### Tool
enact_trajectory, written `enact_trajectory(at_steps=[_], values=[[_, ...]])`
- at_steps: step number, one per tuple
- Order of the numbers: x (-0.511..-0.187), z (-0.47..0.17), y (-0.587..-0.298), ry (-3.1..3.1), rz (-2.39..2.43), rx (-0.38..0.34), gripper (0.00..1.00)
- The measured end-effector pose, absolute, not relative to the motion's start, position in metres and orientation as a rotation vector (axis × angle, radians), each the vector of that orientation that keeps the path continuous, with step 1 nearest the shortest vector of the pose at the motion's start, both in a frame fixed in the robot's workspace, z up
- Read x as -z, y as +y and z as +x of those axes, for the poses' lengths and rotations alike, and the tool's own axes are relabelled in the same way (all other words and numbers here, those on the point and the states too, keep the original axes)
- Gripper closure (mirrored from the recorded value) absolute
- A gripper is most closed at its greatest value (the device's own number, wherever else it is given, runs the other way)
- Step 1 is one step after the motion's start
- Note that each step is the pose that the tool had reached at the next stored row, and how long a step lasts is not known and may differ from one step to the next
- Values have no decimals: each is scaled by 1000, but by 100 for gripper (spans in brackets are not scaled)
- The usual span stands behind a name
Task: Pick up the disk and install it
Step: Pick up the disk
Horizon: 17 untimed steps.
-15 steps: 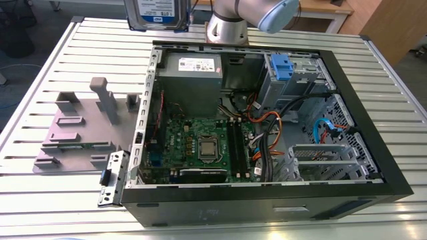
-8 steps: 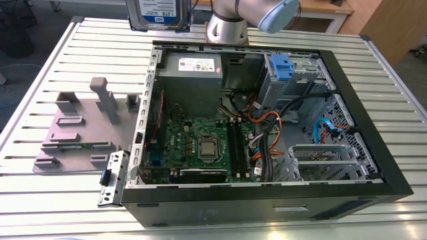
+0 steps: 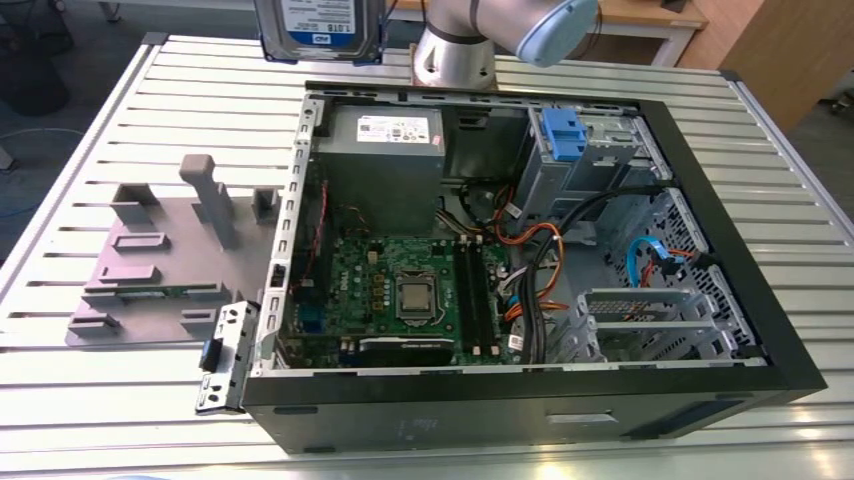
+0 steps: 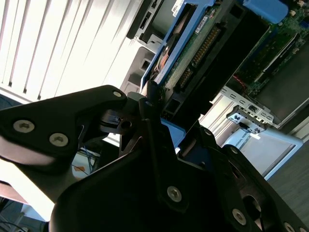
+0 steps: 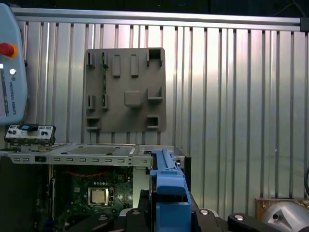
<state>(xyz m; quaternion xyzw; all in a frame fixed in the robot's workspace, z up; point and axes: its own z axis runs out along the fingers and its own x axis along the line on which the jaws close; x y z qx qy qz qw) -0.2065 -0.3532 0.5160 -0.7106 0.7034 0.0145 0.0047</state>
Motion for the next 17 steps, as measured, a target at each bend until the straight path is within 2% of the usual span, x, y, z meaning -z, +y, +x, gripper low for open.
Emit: enact_trajectory(at_steps=[17], values=[[-516,-201,-353,2203,-2226,-45,64]])
